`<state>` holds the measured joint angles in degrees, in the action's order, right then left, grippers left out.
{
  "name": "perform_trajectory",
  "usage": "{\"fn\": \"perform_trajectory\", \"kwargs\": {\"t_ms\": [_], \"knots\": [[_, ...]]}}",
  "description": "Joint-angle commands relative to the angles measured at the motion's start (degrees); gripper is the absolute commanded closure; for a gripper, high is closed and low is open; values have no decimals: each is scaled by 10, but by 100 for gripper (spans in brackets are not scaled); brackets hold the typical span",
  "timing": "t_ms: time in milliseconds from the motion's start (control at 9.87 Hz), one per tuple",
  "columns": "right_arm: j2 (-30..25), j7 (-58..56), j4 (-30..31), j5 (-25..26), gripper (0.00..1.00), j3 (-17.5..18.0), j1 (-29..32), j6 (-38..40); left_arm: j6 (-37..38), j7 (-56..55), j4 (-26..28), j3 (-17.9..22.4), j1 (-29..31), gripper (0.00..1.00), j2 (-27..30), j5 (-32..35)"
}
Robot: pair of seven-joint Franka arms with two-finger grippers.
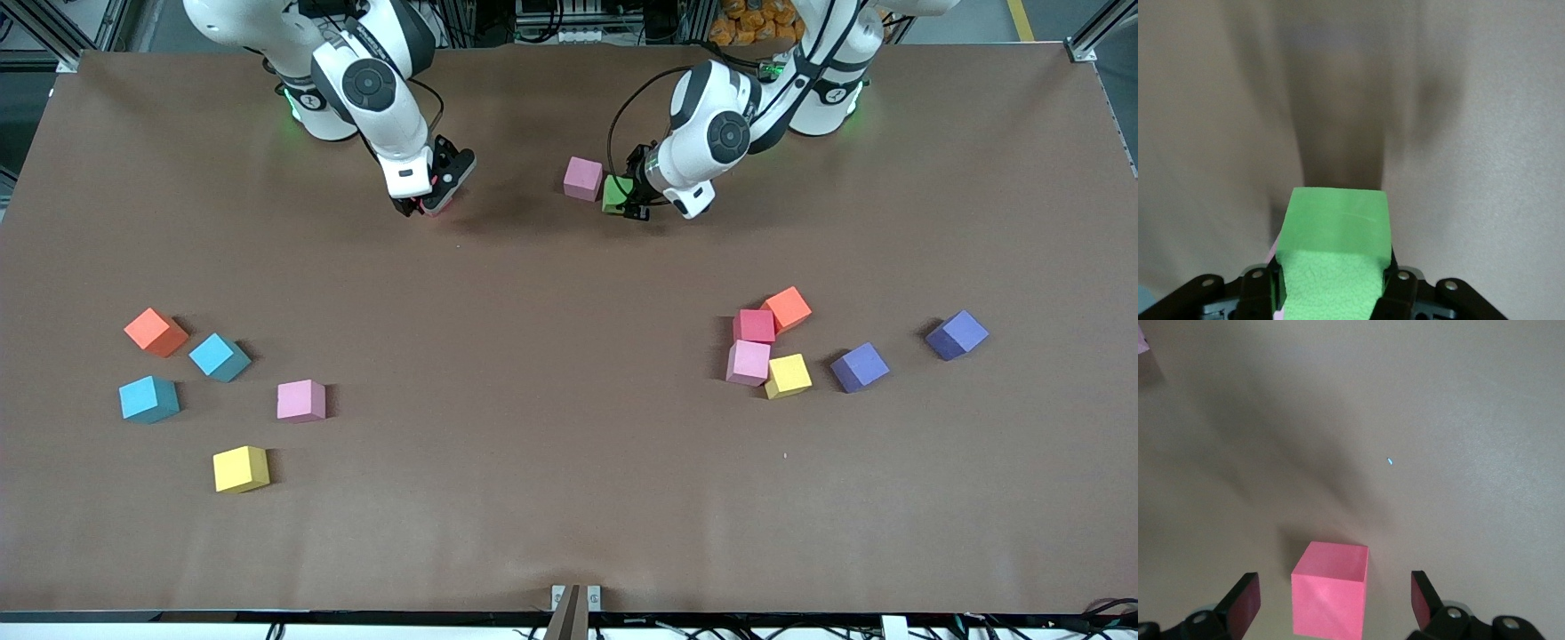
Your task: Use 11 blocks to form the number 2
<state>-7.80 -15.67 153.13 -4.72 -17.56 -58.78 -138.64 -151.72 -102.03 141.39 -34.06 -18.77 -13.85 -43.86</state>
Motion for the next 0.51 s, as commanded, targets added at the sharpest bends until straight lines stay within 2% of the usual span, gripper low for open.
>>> {"fn": "perform_trajectory", "kwargs": {"t_ms": [0, 405], "knots": [[-27, -4, 26, 4, 0, 2, 4, -1, -11, -4, 20, -15, -2, 100, 20, -14], [-20, -4, 34, 5, 0, 2, 4, -1, -11, -5, 22, -25, -2, 100, 20, -14]]}}
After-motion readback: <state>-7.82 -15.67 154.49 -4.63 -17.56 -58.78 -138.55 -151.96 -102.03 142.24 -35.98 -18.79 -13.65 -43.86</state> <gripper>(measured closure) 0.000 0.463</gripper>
